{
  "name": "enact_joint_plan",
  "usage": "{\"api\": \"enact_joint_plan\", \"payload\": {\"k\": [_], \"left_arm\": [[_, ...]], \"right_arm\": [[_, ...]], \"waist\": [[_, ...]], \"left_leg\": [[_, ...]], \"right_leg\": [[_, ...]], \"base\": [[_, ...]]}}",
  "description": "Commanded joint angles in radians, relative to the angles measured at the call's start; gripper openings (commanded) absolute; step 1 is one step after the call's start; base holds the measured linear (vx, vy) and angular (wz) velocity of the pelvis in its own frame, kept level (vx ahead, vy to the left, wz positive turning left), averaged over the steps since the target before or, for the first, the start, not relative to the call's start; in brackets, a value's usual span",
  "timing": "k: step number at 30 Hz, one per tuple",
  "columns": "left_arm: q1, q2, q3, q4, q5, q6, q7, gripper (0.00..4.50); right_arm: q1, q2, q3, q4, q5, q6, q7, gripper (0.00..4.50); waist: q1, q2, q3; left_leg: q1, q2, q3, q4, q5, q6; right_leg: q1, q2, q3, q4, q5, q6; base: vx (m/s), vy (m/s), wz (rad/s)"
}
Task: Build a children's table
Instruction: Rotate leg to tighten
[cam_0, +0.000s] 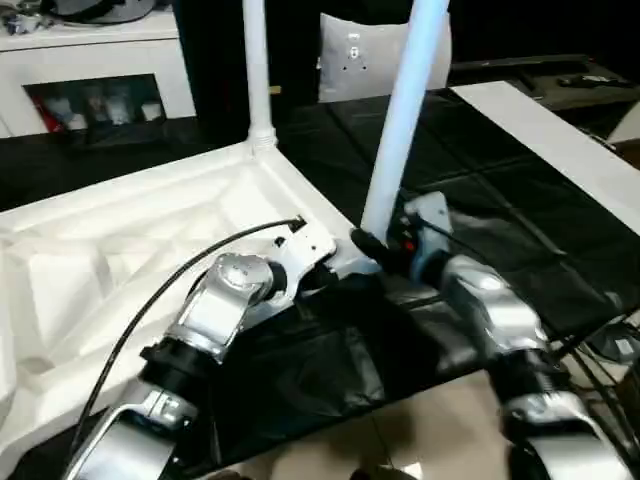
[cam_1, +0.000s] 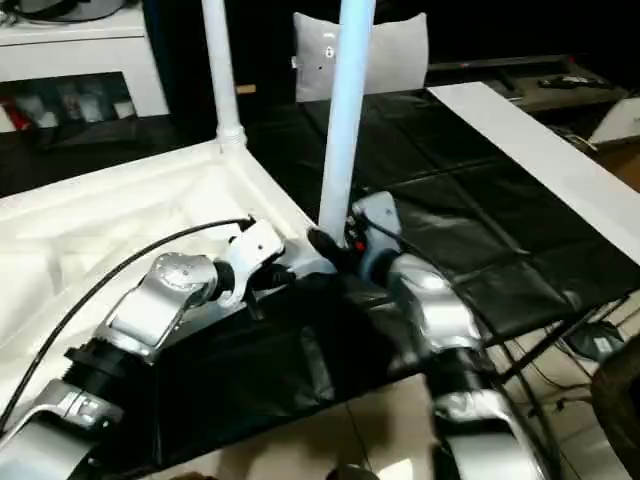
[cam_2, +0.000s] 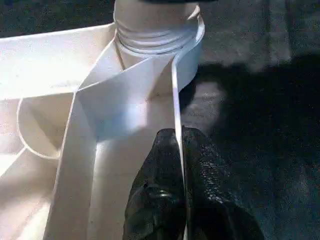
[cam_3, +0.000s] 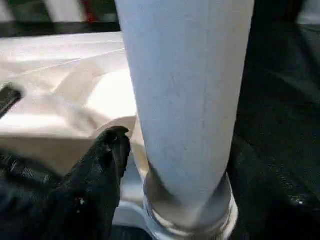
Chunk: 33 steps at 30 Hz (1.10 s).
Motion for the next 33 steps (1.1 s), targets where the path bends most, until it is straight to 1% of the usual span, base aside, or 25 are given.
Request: {"api": "enact_joint_plan", "payload": {"k": [1,2,3,4,6,7,9,10,11,12,13,14,15,16,17,19,21,22,24,25,28,29,31,33], "left_arm": [[0.031,0.036,-0.028,-0.038,-0.052,-0.156,-0.135,0.00],[0.031,0.036,-0.028,-0.038,-0.052,-0.156,-0.135,0.00],[0.036,0.040,-0.029,-0.042,-0.059,-0.164,-0.152,0.00],[0.044,0.054,-0.039,-0.048,-0.068,-0.160,-0.190,0.00],[0.049,0.077,-0.061,-0.047,-0.065,-0.170,-0.230,0.00],[0.053,0.100,-0.085,-0.044,-0.062,-0.200,-0.274,0.00],[0.054,0.109,-0.096,-0.041,-0.063,-0.216,-0.292,0.00],[0.055,0.116,-0.104,-0.041,-0.065,-0.225,-0.308,0.00],[0.054,0.123,-0.112,-0.039,-0.071,-0.244,-0.336,0.00],[0.054,0.125,-0.113,-0.038,-0.072,-0.249,-0.343,0.00],[0.054,0.127,-0.116,-0.037,-0.075,-0.257,-0.354,0.00],[0.053,0.134,-0.120,-0.034,-0.075,-0.265,-0.377,0.00],[0.048,0.145,-0.127,-0.033,-0.081,-0.283,-0.422,0.00],[0.046,0.149,-0.128,-0.033,-0.083,-0.285,-0.435,0.00],[0.045,0.150,-0.129,-0.033,-0.083,-0.286,-0.436,0.00],[0.038,0.162,-0.137,-0.030,-0.085,-0.296,-0.457,0.00],[0.033,0.166,-0.141,-0.025,-0.085,-0.304,-0.462,0.00],[0.032,0.165,-0.142,-0.023,-0.088,-0.306,-0.464,0.00],[0.031,0.162,-0.141,-0.022,-0.091,-0.306,-0.465,0.00],[0.034,0.156,-0.140,-0.020,-0.093,-0.308,-0.464,0.00],[0.037,0.152,-0.137,-0.020,-0.095,-0.308,-0.465,0.00],[0.038,0.150,-0.136,-0.019,-0.097,-0.306,-0.463,0.00],[0.043,0.147,-0.131,-0.016,-0.104,-0.294,-0.457,0.00],[0.053,0.144,-0.122,-0.024,-0.109,-0.279,-0.440,0.00]], "right_arm": [[0.016,-0.074,0.000,-0.042,0.041,-0.006,0.141,3.51],[0.016,-0.074,0.000,-0.042,0.041,-0.006,0.141,3.57],[0.019,-0.083,-0.001,-0.042,0.041,-0.008,0.155,3.87],[0.026,-0.112,0.011,-0.049,0.031,-0.028,0.197,3.94],[0.035,-0.144,0.025,-0.060,0.027,-0.043,0.251,3.94],[0.046,-0.167,0.041,-0.075,0.034,-0.052,0.314,3.94],[0.050,-0.177,0.049,-0.079,0.039,-0.059,0.341,3.94],[0.055,-0.185,0.058,-0.082,0.041,-0.066,0.367,3.94],[0.062,-0.198,0.076,-0.090,0.047,-0.065,0.415,3.94],[0.064,-0.202,0.081,-0.092,0.049,-0.064,0.426,3.94],[0.067,-0.207,0.089,-0.095,0.051,-0.063,0.445,3.65],[0.071,-0.218,0.104,-0.100,0.054,-0.062,0.481,3.65],[0.076,-0.236,0.138,-0.100,0.048,-0.057,0.545,3.65],[0.077,-0.241,0.149,-0.097,0.044,-0.059,0.564,3.47],[0.077,-0.241,0.151,-0.096,0.043,-0.060,0.566,3.47],[0.077,-0.240,0.160,-0.082,0.044,-0.058,0.594,3.19],[0.076,-0.238,0.164,-0.077,0.046,-0.059,0.609,3.02],[0.076,-0.237,0.168,-0.075,0.049,-0.059,0.617,3.02],[0.075,-0.237,0.171,-0.074,0.052,-0.060,0.620,2.74],[0.073,-0.232,0.172,-0.068,0.063,-0.059,0.626,2.67],[0.073,-0.229,0.177,-0.066,0.070,-0.055,0.635,2.36],[0.073,-0.228,0.180,-0.065,0.070,-0.053,0.642,2.29],[0.081,-0.225,0.189,-0.071,0.074,-0.040,0.659,2.12],[0.094,-0.211,0.181,-0.089,0.096,-0.019,0.658,2.10]], "waist": [[0.010,-0.006,-0.066],[0.013,-0.005,-0.066],[0.016,-0.004,-0.062],[0.018,-0.005,-0.061],[0.020,-0.003,-0.060],[0.026,-0.001,-0.058],[0.030,0.000,-0.058],[0.032,-0.002,-0.057],[0.034,0.000,-0.059],[0.037,-0.001,-0.060],[0.039,0.000,-0.060],[0.039,-0.003,-0.060],[0.042,-0.002,-0.062],[0.043,-0.002,-0.062],[0.043,-0.002,-0.062],[0.045,-0.004,-0.060],[0.047,-0.003,-0.060],[0.048,-0.003,-0.060],[0.051,-0.003,-0.061],[0.052,-0.005,-0.060],[0.055,-0.006,-0.061],[0.056,-0.003,-0.062],[0.058,-0.005,-0.062],[0.058,-0.003,-0.062]], "left_leg": [[0.004,0.018,0.001,-0.059,-0.211,0.074],[0.005,0.020,-0.001,-0.060,-0.217,0.074],[0.008,0.022,0.001,-0.061,-0.229,0.067],[0.009,0.020,0.001,-0.063,-0.250,0.059],[0.013,0.022,0.000,-0.064,-0.266,0.051],[0.016,0.024,-0.001,-0.066,-0.281,0.045],[0.017,0.025,-0.002,-0.068,-0.300,0.041],[0.017,0.026,-0.002,-0.068,-0.302,0.039],[0.019,0.026,-0.003,-0.069,-0.303,0.036],[0.019,0.027,-0.002,-0.069,-0.301,0.038],[0.018,0.028,-0.003,-0.070,-0.294,0.040],[0.017,0.027,-0.002,-0.069,-0.290,0.040],[0.015,0.027,-0.003,-0.069,-0.282,0.043],[0.014,0.027,-0.002,-0.068,-0.273,0.047],[0.014,0.028,-0.002,-0.068,-0.271,0.047],[0.013,0.027,-0.002,-0.069,-0.275,0.045],[0.015,0.028,-0.003,-0.069,-0.280,0.040],[0.015,0.029,-0.003,-0.069,-0.282,0.039],[0.017,0.029,-0.002,-0.070,-0.280,0.036],[0.017,0.029,-0.002,-0.070,-0.281,0.036],[0.016,0.028,-0.002,-0.069,-0.271,0.036],[0.016,0.028,-0.001,-0.069,-0.267,0.037],[0.016,0.028,-0.001,-0.068,-0.261,0.037],[0.015,0.028,-0.001,-0.069,-0.260,0.037]], "right_leg": [[0.064,-0.048,0.048,-0.080,-0.225,-0.190],[0.063,-0.050,0.048,-0.082,-0.240,-0.186],[0.057,-0.050,0.049,-0.085,-0.267,-0.182],[0.056,-0.049,0.048,-0.088,-0.310,-0.170],[0.051,-0.050,0.048,-0.091,-0.344,-0.161],[0.049,-0.050,0.049,-0.093,-0.356,-0.159],[0.048,-0.050,0.049,-0.093,-0.359,-0.159],[0.049,-0.050,0.050,-0.092,-0.359,-0.159],[0.048,-0.051,0.051,-0.091,-0.356,-0.159],[0.049,-0.050,0.051,-0.091,-0.342,-0.161],[0.050,-0.051,0.052,-0.088,-0.324,-0.168],[0.051,-0.050,0.051,-0.087,-0.317,-0.171],[0.053,-0.051,0.051,-0.085,-0.304,-0.175],[0.055,-0.051,0.051,-0.084,-0.291,-0.181],[0.054,-0.052,0.051,-0.083,-0.288,-0.182],[0.054,-0.053,0.051,-0.085,-0.311,-0.177],[0.053,-0.054,0.051,-0.086,-0.332,-0.172],[0.052,-0.054,0.051,-0.086,-0.333,-0.173],[0.051,-0.053,0.052,-0.084,-0.323,-0.176],[0.052,-0.054,0.052,-0.085,-0.323,-0.177],[0.053,-0.054,0.052,-0.084,-0.319,-0.175],[0.053,-0.054,0.052,-0.084,-0.312,-0.177],[0.053,-0.053,0.052,-0.082,-0.301,-0.178],[0.054,-0.053,0.051,-0.082,-0.301,-0.178]], "base": [[0.000,0.000,0.00],[0.000,0.000,0.00],[0.000,0.000,0.00],[0.000,0.000,0.00],[0.000,0.000,0.00],[0.000,0.000,0.00],[0.000,0.000,0.00],[0.000,0.000,0.00],[0.000,0.000,0.00],[0.000,0.000,0.00],[0.000,0.000,0.00],[0.000,0.000,0.00],[0.000,0.000,0.00],[0.000,0.000,0.00],[0.000,0.000,0.00],[0.000,0.000,0.00],[0.000,0.000,0.00],[0.000,0.000,0.00],[0.000,0.000,0.00],[0.000,0.000,0.00],[0.000,0.000,0.00],[0.000,0.000,0.00],[0.000,0.000,0.00],[0.000,0.000,0.00]]}}
